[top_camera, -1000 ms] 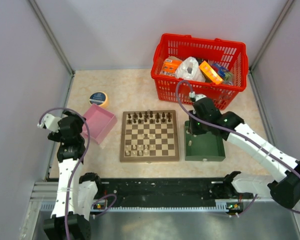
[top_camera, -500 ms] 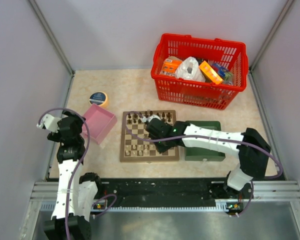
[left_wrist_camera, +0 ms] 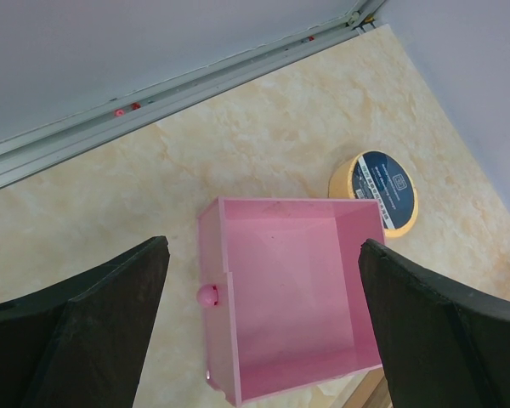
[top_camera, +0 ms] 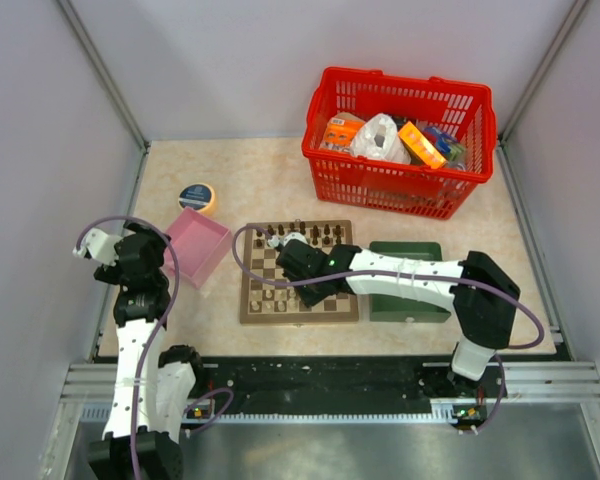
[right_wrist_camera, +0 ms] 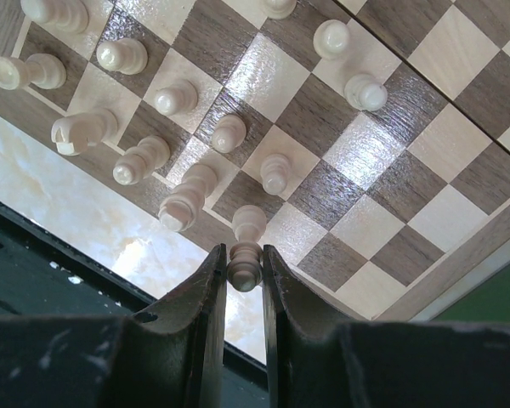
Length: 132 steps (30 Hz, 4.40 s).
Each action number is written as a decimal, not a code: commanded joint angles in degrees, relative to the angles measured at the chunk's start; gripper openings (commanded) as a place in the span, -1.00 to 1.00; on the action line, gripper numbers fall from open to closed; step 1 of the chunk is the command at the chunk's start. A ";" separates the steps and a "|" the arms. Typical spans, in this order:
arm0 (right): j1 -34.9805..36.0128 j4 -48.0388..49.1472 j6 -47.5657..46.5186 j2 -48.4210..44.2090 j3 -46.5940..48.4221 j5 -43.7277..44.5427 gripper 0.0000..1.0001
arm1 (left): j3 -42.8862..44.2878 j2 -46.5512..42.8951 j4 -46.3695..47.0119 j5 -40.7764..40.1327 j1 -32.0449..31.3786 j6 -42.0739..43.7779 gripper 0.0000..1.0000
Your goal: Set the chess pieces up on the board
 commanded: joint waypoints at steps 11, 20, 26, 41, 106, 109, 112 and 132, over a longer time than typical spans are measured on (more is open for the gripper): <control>0.53 2.10 -0.58 2.03 2.36 -1.25 -0.60 | 0.10 -0.66 1.34 -0.78 0.51 0.26 0.98; 0.44 2.62 -0.58 2.55 2.01 -1.34 -0.51 | 0.19 -0.48 1.42 -0.51 0.51 0.26 0.97; 0.44 3.85 -0.58 2.47 1.39 -2.83 -0.42 | 0.10 -0.13 1.69 -0.34 0.68 0.17 0.97; 0.18 0.95 -1.89 -7.90 3.50 4.28 -0.28 | 0.63 -0.13 1.60 -0.16 0.59 0.26 0.98; -6.94 1.75 -8.75 19.78 23.19 -3.27 -0.38 | -0.25 -0.48 2.13 0.19 0.86 -0.09 0.97; -7.03 1.66 -8.84 19.69 23.28 -3.19 -0.42 | -0.16 -0.31 2.22 0.19 0.95 -0.01 0.97; -7.03 1.66 -9.10 19.78 23.45 -3.01 -0.49 | -0.16 -0.22 2.22 0.19 0.86 -0.01 0.97; -6.33 1.75 -8.84 5.04 16.26 -0.30 -0.69 | 0.36 -0.57 1.43 0.01 0.86 0.17 0.97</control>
